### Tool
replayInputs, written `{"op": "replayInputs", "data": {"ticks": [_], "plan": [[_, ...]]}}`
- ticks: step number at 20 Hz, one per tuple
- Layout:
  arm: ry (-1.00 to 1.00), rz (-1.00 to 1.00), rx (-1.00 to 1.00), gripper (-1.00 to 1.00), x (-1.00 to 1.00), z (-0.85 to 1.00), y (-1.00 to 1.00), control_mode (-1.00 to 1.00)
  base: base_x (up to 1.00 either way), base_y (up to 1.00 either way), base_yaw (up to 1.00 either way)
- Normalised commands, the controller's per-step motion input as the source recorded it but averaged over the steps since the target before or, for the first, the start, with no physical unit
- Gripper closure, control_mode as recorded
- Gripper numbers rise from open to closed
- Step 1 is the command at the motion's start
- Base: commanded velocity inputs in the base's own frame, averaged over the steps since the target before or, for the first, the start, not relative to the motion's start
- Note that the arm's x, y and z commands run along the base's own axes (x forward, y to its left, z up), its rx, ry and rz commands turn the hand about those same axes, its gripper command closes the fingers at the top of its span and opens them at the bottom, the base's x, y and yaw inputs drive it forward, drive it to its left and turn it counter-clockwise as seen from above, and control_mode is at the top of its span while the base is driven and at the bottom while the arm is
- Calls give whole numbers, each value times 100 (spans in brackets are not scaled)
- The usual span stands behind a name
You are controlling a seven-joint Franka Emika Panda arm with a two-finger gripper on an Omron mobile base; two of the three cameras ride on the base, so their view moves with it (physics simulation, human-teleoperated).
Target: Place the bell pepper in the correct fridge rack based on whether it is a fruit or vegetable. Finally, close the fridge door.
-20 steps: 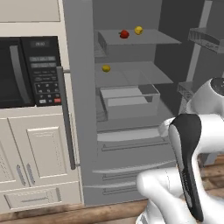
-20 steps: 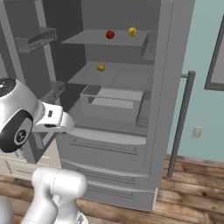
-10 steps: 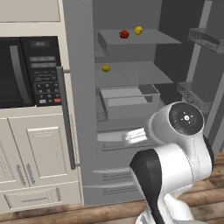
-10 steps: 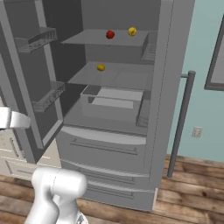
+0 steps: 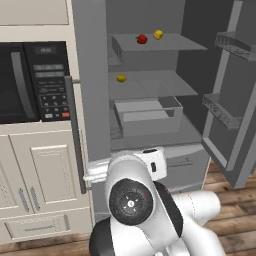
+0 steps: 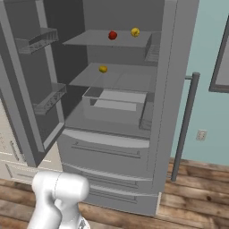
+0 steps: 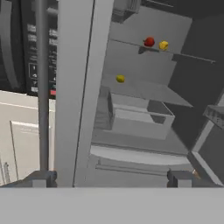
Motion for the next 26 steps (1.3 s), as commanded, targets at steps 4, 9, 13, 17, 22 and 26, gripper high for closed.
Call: {"op": "replayInputs", "data": {"ticks": [4, 9, 13, 17, 22, 26], "plan": [[-40, -16, 0, -100, 30, -51, 100, -100, 0, 0, 0], [-30, -32, 0, -100, 56, -25, 100, -100, 0, 0, 0], [-16, -42, 0, -100, 73, -1, 90, -100, 0, 0, 0], [-1, -31, -1, -100, 74, 0, 33, -100, 0, 0, 0], [0, -24, 0, -100, 69, 0, 15, -100, 0, 0, 0], [0, -15, 0, -100, 53, 0, 3, -100, 0, 0, 0]]}}
